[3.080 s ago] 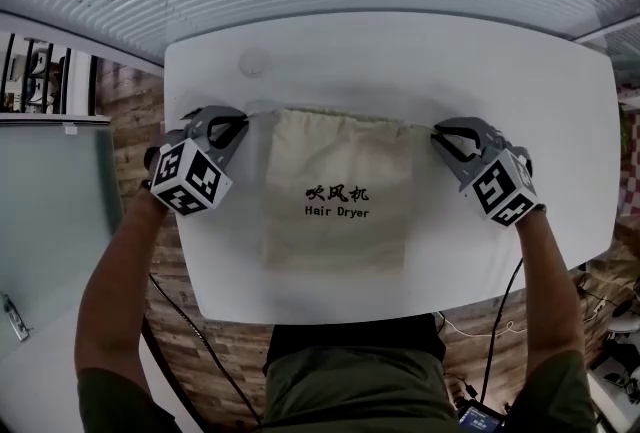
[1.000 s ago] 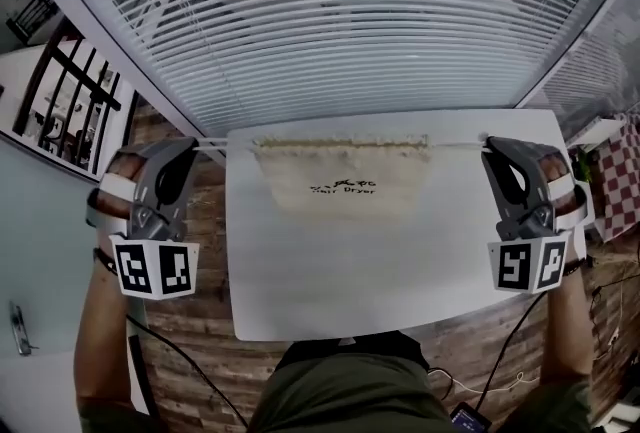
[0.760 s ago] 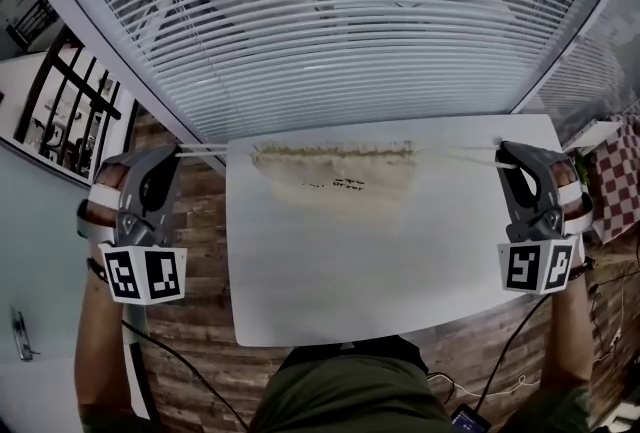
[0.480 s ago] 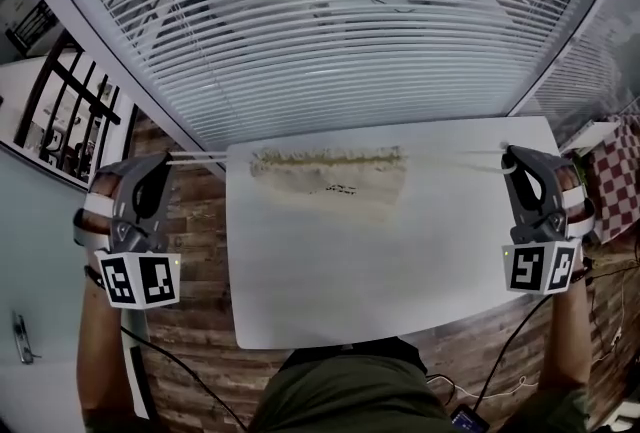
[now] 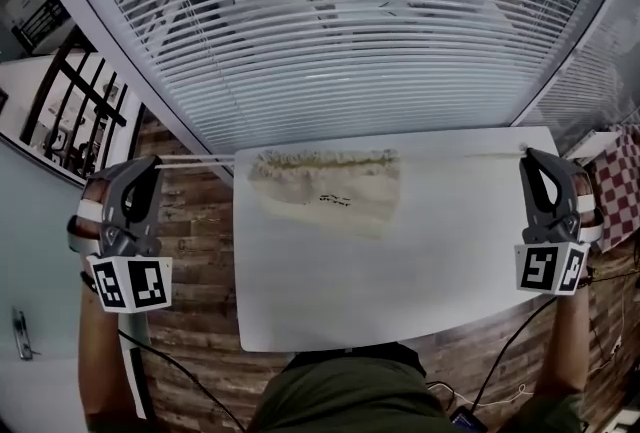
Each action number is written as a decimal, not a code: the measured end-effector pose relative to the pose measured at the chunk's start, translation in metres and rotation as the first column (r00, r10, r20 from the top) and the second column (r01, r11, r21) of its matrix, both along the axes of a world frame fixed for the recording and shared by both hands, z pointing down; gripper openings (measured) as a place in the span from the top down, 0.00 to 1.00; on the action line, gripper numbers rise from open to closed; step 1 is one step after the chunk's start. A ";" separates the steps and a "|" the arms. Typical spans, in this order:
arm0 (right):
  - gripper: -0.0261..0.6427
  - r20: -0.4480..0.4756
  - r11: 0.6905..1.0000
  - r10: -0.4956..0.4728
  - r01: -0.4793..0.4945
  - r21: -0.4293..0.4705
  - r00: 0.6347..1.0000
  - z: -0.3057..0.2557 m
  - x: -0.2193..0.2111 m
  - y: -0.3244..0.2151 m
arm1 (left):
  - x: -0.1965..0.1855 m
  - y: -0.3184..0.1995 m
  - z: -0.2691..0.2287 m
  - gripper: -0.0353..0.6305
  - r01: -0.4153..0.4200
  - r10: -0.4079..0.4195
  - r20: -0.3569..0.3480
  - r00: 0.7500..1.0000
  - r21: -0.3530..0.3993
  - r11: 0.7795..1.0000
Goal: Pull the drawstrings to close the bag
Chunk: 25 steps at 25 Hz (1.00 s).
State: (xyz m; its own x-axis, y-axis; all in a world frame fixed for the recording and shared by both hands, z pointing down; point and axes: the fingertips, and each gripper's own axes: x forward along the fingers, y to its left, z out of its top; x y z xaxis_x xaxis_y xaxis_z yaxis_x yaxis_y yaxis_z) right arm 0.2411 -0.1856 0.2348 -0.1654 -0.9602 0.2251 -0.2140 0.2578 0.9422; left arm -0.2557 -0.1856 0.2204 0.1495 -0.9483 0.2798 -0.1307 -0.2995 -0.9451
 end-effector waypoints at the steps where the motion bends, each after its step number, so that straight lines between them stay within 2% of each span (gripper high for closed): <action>1: 0.90 0.006 1.000 0.006 -0.006 0.004 1.000 -0.002 0.001 -0.001 | -0.002 0.000 -0.001 0.93 0.004 -0.004 -0.008 1.000 0.002 1.000; 13: 0.90 0.034 0.998 0.064 -0.063 -0.012 0.997 -0.010 0.016 -0.004 | -0.005 -0.004 -0.007 0.93 0.028 -0.031 -0.125 0.992 -0.024 0.999; 17: 0.90 0.059 0.997 0.076 -0.075 -0.012 0.995 -0.010 0.023 -0.005 | -0.006 -0.005 -0.007 0.93 0.036 -0.040 -0.141 0.989 -0.029 0.999; 21: 0.90 0.033 0.996 0.084 -0.083 -0.013 0.996 -0.017 0.024 -0.007 | -0.010 -0.006 -0.008 0.93 0.043 -0.048 -0.162 0.986 -0.036 0.998; 25: 0.90 0.047 0.996 0.086 -0.086 -0.017 0.995 -0.018 0.027 -0.012 | -0.011 -0.010 -0.010 0.93 0.065 -0.071 -0.180 0.981 -0.040 0.997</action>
